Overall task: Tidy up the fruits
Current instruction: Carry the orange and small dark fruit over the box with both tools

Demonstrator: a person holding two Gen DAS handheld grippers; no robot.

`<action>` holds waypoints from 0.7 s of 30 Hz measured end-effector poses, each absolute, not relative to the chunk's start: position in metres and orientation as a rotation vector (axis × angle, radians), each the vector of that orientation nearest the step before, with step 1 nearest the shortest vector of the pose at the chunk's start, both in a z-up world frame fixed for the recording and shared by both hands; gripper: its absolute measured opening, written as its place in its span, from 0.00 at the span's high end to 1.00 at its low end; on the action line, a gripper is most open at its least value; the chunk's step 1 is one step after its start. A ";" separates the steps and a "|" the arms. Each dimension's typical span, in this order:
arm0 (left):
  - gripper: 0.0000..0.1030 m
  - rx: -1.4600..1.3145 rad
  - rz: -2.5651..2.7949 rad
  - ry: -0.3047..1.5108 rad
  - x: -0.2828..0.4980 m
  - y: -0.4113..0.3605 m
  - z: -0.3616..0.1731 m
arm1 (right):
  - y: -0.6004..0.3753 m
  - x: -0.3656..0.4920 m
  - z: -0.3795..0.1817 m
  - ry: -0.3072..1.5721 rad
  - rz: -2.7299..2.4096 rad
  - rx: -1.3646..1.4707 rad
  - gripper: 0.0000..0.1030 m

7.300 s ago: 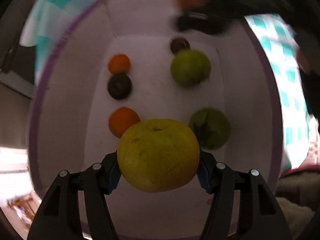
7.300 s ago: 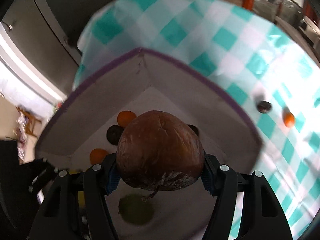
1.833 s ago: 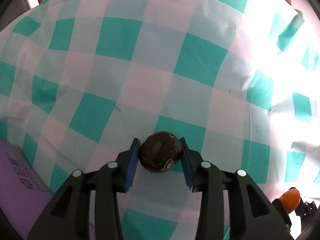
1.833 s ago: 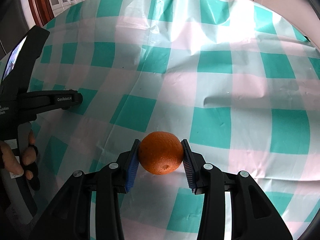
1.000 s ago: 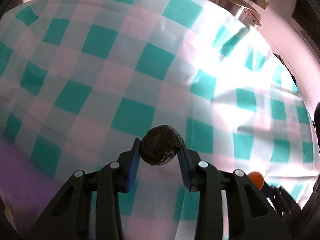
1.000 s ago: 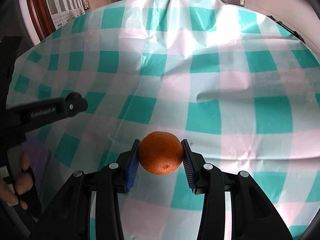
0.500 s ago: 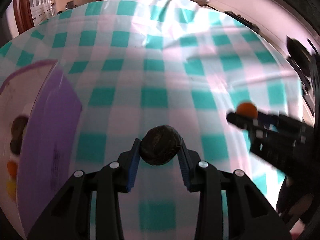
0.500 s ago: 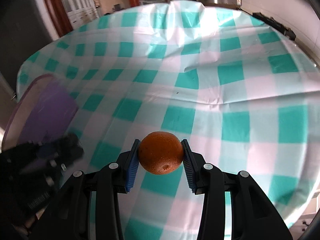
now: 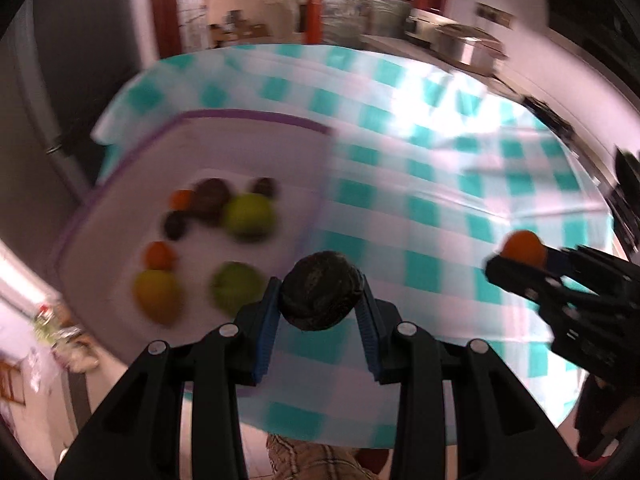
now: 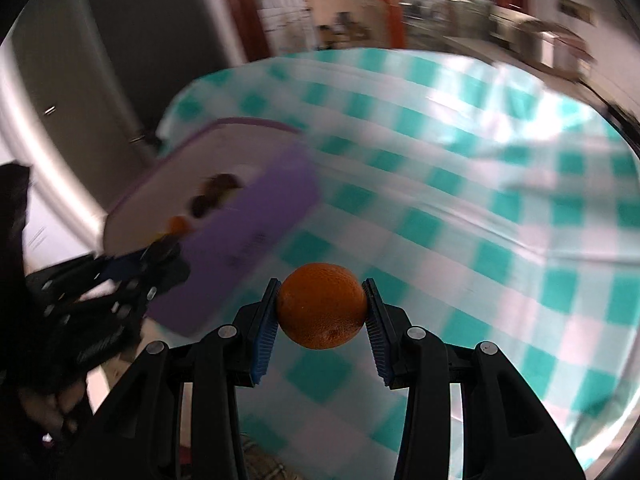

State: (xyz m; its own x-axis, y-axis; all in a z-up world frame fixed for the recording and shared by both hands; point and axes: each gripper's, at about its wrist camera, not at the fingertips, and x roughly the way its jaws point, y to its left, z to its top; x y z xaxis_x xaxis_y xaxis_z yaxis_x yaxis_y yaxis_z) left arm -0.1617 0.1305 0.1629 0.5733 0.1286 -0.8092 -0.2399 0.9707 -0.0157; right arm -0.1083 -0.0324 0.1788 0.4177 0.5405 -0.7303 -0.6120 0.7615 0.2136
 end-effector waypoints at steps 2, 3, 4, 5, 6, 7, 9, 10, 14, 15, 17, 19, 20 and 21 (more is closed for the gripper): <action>0.64 -0.127 0.264 0.950 -0.160 0.158 0.167 | -0.012 -0.109 0.185 0.878 0.760 -0.116 0.60; 0.64 -0.122 0.278 0.969 -0.157 0.173 0.167 | 0.004 -0.109 0.188 0.876 0.775 -0.137 0.60; 0.64 -0.118 0.283 0.986 -0.155 0.185 0.166 | 0.015 -0.108 0.190 0.878 0.784 -0.147 0.60; 0.64 -0.115 0.291 1.013 -0.151 0.200 0.164 | 0.027 -0.106 0.191 0.883 0.792 -0.151 0.60; 0.64 -0.111 0.291 1.033 -0.150 0.210 0.163 | 0.042 -0.102 0.192 0.891 0.800 -0.150 0.60; 0.64 -0.098 0.284 1.059 -0.148 0.222 0.162 | 0.060 -0.099 0.193 0.900 0.809 -0.153 0.60; 0.64 -0.058 0.265 1.077 -0.146 0.239 0.161 | 0.095 -0.098 0.195 0.900 0.838 -0.191 0.60; 0.64 -0.038 0.260 1.085 -0.144 0.248 0.160 | 0.109 -0.098 0.194 0.901 0.848 -0.220 0.60; 0.64 -0.042 0.230 1.132 -0.126 0.293 0.153 | 0.166 -0.085 0.179 0.972 0.838 -0.333 0.60; 0.64 -0.037 0.209 1.148 -0.119 0.299 0.149 | 0.174 -0.081 0.173 1.002 0.829 -0.352 0.60; 0.64 -0.018 0.169 1.168 -0.107 0.304 0.143 | 0.192 -0.070 0.157 1.075 0.801 -0.394 0.60; 0.64 -0.015 0.118 1.205 -0.091 0.309 0.130 | 0.206 -0.061 0.141 1.134 0.756 -0.453 0.60; 0.64 -0.014 0.102 1.230 -0.083 0.310 0.123 | 0.210 -0.056 0.136 1.153 0.740 -0.468 0.60; 0.64 -0.011 0.084 1.261 -0.076 0.310 0.115 | 0.215 -0.052 0.128 1.185 0.713 -0.492 0.60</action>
